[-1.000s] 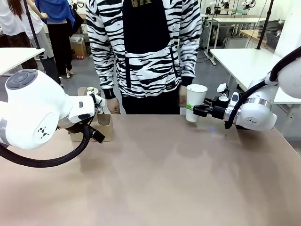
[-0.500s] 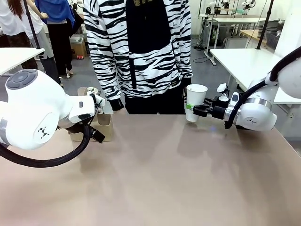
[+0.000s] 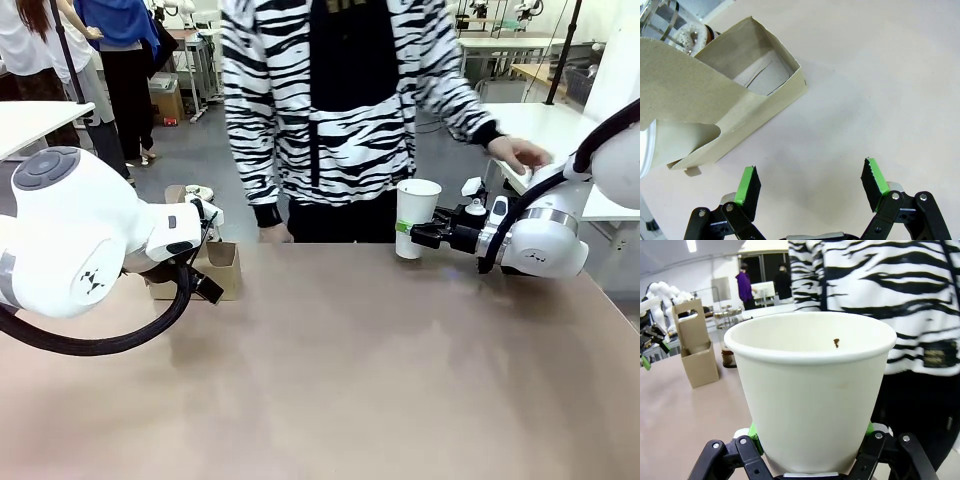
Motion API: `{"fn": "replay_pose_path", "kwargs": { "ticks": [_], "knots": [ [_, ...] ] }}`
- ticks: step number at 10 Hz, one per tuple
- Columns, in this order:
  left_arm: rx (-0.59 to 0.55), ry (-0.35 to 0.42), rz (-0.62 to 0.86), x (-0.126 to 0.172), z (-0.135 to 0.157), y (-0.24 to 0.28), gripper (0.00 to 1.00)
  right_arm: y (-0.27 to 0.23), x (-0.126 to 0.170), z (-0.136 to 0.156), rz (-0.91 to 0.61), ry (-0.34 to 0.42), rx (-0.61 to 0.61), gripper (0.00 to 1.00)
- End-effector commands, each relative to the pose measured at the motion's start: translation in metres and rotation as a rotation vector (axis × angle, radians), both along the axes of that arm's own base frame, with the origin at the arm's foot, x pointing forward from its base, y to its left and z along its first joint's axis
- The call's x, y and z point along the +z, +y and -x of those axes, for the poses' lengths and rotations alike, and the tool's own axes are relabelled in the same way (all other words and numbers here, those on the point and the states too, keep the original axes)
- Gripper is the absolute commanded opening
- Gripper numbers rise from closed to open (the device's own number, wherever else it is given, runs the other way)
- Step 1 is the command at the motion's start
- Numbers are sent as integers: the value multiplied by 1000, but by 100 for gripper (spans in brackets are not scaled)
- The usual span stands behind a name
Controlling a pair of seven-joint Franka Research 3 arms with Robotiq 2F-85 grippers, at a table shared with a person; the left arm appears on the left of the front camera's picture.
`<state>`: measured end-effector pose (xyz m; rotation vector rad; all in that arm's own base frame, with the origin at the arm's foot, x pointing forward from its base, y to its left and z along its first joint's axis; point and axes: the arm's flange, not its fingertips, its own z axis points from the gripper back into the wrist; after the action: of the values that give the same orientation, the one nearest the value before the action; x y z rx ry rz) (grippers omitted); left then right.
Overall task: Pour a drink into a cup and package it in a carrier.
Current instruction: When a person places the Paper Cup Lid on the 600 ml Paper Cup , lift the 600 ml Paper Cup.
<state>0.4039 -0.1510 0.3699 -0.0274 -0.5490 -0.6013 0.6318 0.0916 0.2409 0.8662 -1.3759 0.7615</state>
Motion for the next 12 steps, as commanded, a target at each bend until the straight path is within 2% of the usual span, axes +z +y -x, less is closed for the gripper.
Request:
{"fn": "replay_pose_path", "kwargs": {
  "ticks": [1, 12],
  "knots": [
    [-1, -1, 1, 0, 0, 0, 100, 2, 2, -1, -2, -3, 1, 80],
    [-1, -1, 1, 0, 0, 0, 100, 2, 2, -1, -2, -3, 1, 80]
  ]
}}
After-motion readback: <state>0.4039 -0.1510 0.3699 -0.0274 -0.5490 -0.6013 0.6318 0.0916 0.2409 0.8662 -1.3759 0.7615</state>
